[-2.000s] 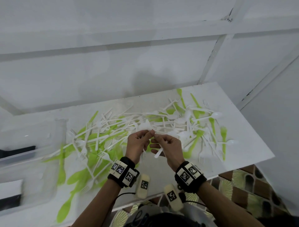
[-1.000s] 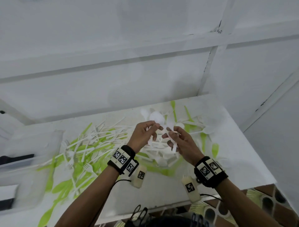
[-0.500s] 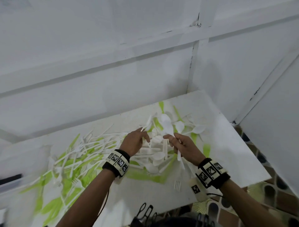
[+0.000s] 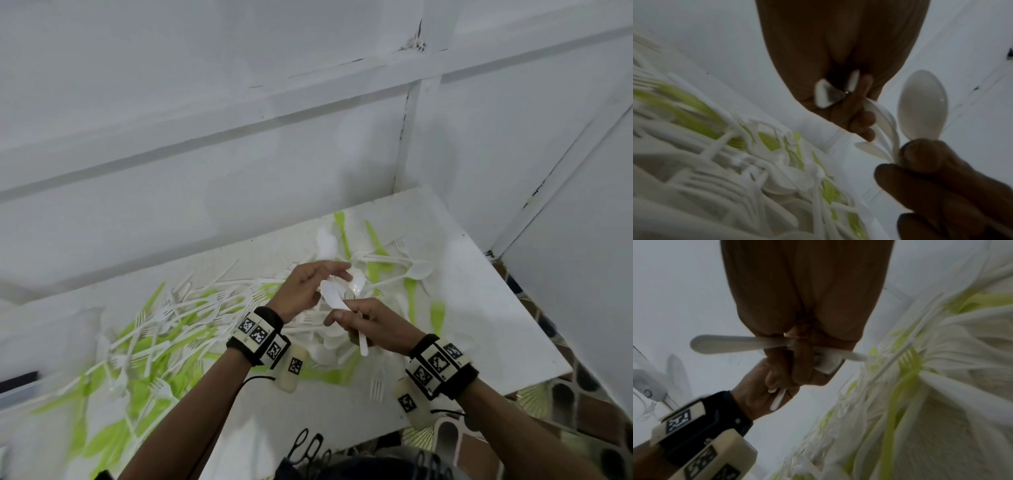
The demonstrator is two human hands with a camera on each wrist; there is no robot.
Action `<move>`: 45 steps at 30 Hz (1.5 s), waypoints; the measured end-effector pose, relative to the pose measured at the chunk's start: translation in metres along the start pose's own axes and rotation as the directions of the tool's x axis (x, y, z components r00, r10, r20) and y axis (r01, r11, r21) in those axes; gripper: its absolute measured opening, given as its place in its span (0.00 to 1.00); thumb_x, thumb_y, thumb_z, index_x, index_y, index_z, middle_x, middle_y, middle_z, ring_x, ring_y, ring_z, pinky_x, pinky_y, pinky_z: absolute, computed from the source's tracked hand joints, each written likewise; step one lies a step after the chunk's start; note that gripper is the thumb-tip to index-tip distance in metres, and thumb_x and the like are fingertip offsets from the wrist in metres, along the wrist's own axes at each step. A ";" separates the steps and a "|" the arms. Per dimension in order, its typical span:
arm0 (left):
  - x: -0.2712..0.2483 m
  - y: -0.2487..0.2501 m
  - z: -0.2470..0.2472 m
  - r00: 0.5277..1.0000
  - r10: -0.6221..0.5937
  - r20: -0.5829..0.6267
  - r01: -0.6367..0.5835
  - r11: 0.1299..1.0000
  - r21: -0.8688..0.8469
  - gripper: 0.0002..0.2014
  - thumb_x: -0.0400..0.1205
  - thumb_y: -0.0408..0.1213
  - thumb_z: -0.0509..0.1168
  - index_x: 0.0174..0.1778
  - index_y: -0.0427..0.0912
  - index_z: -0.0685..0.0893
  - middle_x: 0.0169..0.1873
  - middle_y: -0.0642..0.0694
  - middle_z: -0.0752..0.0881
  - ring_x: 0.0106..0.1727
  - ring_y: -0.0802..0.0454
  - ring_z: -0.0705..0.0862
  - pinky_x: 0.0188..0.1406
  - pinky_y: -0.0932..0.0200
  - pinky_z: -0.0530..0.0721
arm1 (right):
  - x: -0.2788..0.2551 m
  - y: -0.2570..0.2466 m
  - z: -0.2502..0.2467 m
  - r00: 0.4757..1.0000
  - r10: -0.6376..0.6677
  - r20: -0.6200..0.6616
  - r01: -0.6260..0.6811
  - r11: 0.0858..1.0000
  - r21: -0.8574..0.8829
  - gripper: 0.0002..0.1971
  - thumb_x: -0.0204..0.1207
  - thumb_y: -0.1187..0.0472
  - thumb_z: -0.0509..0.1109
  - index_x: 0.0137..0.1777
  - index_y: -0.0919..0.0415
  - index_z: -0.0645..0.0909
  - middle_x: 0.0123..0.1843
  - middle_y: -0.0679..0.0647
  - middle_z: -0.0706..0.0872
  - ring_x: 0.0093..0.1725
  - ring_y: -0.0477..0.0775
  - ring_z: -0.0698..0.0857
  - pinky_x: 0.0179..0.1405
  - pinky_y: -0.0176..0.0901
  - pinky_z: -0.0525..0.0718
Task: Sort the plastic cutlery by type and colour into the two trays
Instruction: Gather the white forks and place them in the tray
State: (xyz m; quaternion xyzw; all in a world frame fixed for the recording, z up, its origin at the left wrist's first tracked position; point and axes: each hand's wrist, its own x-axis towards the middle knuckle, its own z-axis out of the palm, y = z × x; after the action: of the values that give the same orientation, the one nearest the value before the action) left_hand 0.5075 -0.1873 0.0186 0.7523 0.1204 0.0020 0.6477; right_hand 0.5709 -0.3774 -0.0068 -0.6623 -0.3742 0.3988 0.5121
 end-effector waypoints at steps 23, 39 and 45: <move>0.000 -0.062 -0.046 0.993 0.050 -0.102 0.059 0.542 0.838 0.05 0.79 0.50 0.74 0.48 0.56 0.88 0.46 0.60 0.89 0.50 0.56 0.85 0.43 0.56 0.77 | 0.009 0.012 0.008 0.900 0.120 -0.418 -0.111 0.993 0.046 0.14 0.90 0.50 0.61 0.61 0.46 0.89 0.37 0.46 0.78 0.35 0.46 0.83 0.31 0.34 0.77; -0.057 -0.050 -0.085 0.933 0.202 -0.297 -0.117 0.953 0.280 0.09 0.79 0.36 0.79 0.52 0.54 0.94 0.38 0.54 0.92 0.37 0.39 0.87 0.48 0.49 0.87 | 0.043 0.016 0.045 0.939 -0.206 -0.275 0.033 0.851 -0.524 0.16 0.78 0.54 0.77 0.36 0.63 0.80 0.31 0.59 0.79 0.31 0.47 0.73 0.33 0.42 0.67; -0.095 -0.064 -0.105 0.898 0.167 -0.408 -0.059 0.963 0.263 0.09 0.86 0.32 0.70 0.48 0.48 0.94 0.43 0.52 0.94 0.46 0.57 0.91 0.64 0.45 0.86 | 0.072 -0.001 0.060 0.974 -0.217 0.062 0.176 0.554 -0.814 0.12 0.75 0.56 0.74 0.56 0.54 0.91 0.45 0.59 0.89 0.43 0.66 0.89 0.36 0.50 0.85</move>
State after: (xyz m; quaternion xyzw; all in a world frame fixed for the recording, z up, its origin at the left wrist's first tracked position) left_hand 0.3869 -0.0938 -0.0120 0.8130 0.2141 0.1895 0.5072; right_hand 0.5448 -0.2889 -0.0257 -0.7860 -0.5750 0.1074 0.2001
